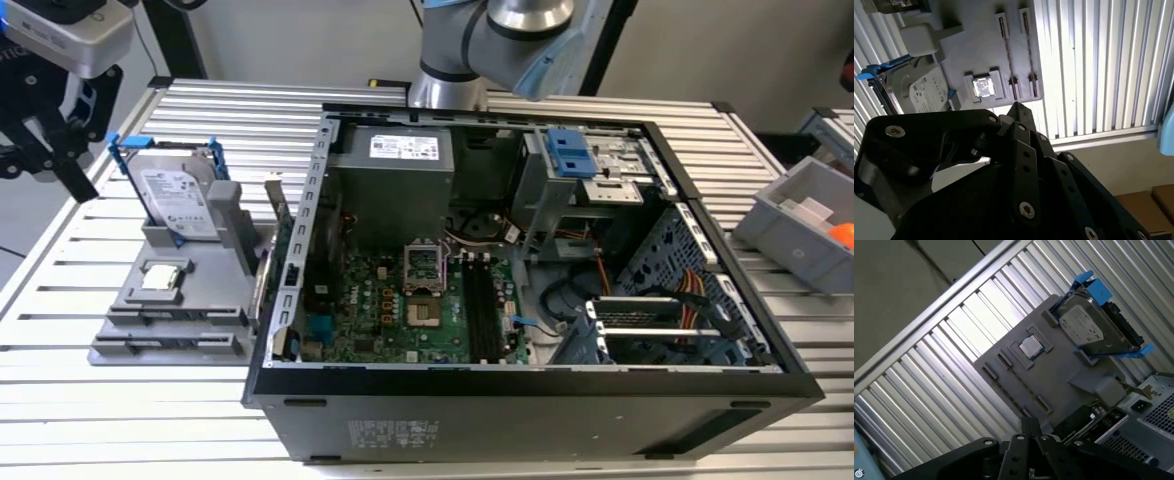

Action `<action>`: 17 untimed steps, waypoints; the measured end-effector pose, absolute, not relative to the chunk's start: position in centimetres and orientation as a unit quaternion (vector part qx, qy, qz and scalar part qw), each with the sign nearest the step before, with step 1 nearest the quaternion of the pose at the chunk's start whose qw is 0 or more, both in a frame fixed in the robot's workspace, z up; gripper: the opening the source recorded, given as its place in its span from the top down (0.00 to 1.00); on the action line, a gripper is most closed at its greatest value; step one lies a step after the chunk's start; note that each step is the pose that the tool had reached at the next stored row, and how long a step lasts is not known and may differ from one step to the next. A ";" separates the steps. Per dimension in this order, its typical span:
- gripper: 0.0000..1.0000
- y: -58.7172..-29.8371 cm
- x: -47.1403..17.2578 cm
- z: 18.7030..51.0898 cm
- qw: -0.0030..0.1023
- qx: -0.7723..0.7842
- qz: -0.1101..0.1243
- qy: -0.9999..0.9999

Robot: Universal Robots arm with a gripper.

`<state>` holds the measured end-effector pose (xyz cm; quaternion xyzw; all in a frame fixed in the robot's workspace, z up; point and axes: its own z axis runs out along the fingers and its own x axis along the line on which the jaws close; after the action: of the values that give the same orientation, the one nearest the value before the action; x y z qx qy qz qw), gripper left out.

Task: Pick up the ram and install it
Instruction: 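Pick up the ram and move it above insertion slot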

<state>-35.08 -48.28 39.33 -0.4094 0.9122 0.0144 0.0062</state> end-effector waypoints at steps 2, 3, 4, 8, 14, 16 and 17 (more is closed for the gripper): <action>1.00 -48.3 -35.1 39.3 0.006 -0.416 0.014 0.909; 1.00 -48.3 -35.1 39.3 0.006 -0.420 0.014 0.907; 1.00 -48.3 -35.1 39.3 0.006 -0.425 0.014 0.905; 1.00 -48.3 -35.1 39.3 0.006 -0.442 0.015 0.897; 1.00 -48.3 -35.1 39.3 0.005 -0.471 0.015 0.882; 1.00 -48.3 -35.1 39.3 0.005 -0.482 0.015 0.876; 1.00 -48.3 -35.1 39.3 0.005 -0.487 0.015 0.873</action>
<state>-35.08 -48.28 39.34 -0.4868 0.8733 0.0149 0.0048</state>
